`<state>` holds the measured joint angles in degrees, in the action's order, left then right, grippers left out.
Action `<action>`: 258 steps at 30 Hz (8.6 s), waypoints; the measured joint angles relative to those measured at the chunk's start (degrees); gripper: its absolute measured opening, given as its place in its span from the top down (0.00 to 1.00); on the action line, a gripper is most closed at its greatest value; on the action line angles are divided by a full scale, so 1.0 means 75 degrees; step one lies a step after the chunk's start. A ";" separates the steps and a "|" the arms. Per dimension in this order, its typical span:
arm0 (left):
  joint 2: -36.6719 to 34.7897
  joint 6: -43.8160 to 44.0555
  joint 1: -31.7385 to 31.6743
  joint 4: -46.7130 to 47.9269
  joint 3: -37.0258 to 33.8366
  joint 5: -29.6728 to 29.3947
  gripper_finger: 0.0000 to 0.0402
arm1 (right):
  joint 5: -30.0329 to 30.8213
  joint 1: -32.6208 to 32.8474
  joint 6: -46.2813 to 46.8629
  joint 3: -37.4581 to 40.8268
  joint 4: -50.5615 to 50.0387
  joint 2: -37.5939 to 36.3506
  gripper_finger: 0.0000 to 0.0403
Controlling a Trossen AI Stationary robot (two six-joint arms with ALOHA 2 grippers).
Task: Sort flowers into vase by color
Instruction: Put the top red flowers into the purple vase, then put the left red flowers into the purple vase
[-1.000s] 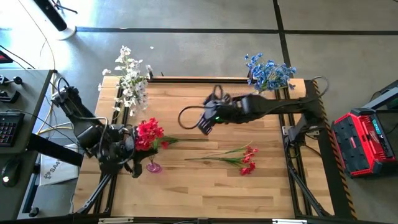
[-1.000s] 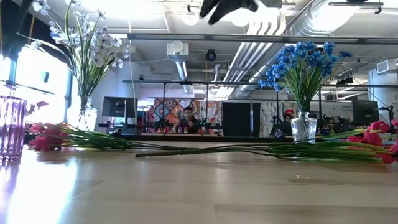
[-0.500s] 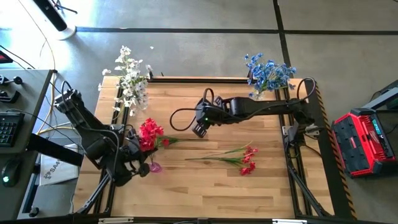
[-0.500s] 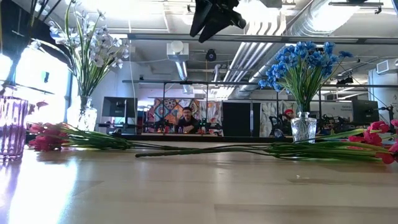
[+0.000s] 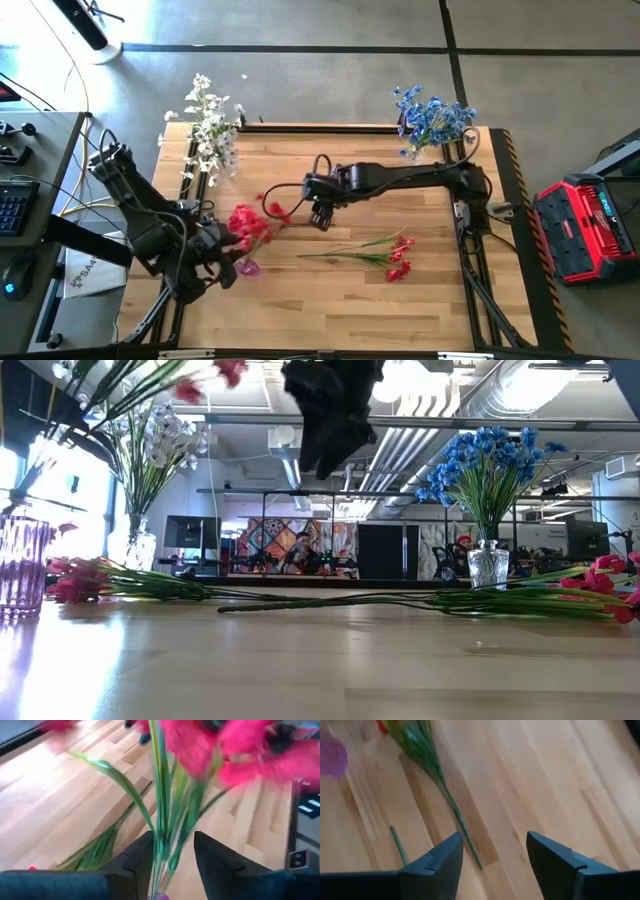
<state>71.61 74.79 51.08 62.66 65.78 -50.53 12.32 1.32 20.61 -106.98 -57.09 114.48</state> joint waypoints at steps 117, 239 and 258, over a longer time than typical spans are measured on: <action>-0.2310 -0.4637 -0.1668 -0.3436 0.0373 -0.2108 0.57 | -0.0179 -0.0851 -0.0381 0.0003 0.1090 -0.3340 1.00; -0.2745 -0.7609 -0.5196 -0.3886 0.0379 0.3438 1.00 | 0.0976 0.0622 0.1014 0.0000 0.1427 -0.2603 0.52; -0.2738 -0.6185 -0.2564 -0.2701 -0.0460 0.2157 1.00 | 0.2885 0.1931 0.2864 0.0000 -0.0593 -0.2606 0.59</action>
<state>51.08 28.40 31.85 42.40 62.32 -34.35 33.96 15.80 42.09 -106.98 -61.54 94.94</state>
